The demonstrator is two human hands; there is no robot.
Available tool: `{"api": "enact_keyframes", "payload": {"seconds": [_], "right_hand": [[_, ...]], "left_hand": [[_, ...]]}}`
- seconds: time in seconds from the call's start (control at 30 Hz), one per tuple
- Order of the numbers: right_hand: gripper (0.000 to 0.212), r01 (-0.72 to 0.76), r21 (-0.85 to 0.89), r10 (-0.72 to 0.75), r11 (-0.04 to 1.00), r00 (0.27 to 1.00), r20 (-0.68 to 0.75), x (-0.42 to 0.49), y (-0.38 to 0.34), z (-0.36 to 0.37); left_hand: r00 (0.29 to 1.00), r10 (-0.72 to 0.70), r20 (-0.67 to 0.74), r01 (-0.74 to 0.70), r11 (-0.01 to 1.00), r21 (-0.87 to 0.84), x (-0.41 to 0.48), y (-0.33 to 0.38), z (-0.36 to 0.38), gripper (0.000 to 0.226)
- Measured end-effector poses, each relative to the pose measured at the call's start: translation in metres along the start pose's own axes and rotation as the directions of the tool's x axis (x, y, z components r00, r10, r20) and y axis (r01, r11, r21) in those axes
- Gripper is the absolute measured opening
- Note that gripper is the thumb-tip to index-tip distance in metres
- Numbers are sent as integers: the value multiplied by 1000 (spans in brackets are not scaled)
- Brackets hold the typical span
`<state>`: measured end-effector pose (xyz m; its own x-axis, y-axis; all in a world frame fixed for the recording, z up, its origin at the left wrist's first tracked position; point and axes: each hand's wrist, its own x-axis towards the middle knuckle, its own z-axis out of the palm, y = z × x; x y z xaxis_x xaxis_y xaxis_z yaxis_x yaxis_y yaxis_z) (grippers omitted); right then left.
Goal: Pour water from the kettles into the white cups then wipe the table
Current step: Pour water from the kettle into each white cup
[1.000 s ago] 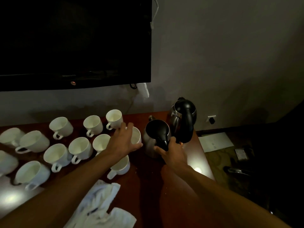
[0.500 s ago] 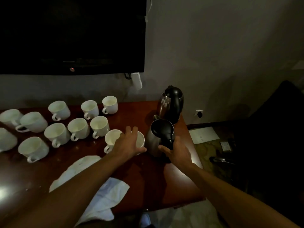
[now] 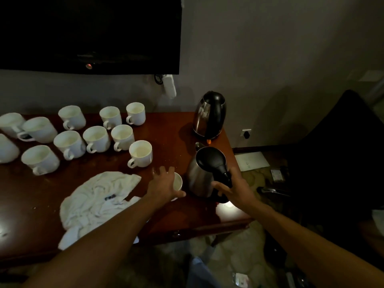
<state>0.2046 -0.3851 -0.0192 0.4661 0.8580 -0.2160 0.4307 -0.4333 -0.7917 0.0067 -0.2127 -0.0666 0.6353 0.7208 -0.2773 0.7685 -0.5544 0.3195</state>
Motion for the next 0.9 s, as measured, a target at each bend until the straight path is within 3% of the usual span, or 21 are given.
{"api": "enact_keyframes", "payload": {"seconds": [0.1,0.23,0.37,0.53,0.73,0.9], "right_hand": [[41,26,188,-31,982,999,24,-4,0,2],[37,31,218,-42,975,998,47,0,6,1],[30,44,196,-65,980,993,103,11,10,-18],[31,79,151,-108,985,975,192,12,24,-37],[30,187,43,-191,981,938,290,19,27,-55],[30,260,-48,-230,964,914,333,27,14,-58]], "left_hand": [[999,-13,-37,12,1000,-18,0,1,3,103],[997,-52,-58,44,990,-132,-4,-2,4,107],[996,-76,-38,64,965,-256,-14,-7,8,117],[985,-137,-107,88,923,-373,-23,-10,16,102],[966,-177,-190,96,923,-372,-17,-15,16,87],[956,-189,-225,92,919,-384,-12,-6,-1,88]]}}
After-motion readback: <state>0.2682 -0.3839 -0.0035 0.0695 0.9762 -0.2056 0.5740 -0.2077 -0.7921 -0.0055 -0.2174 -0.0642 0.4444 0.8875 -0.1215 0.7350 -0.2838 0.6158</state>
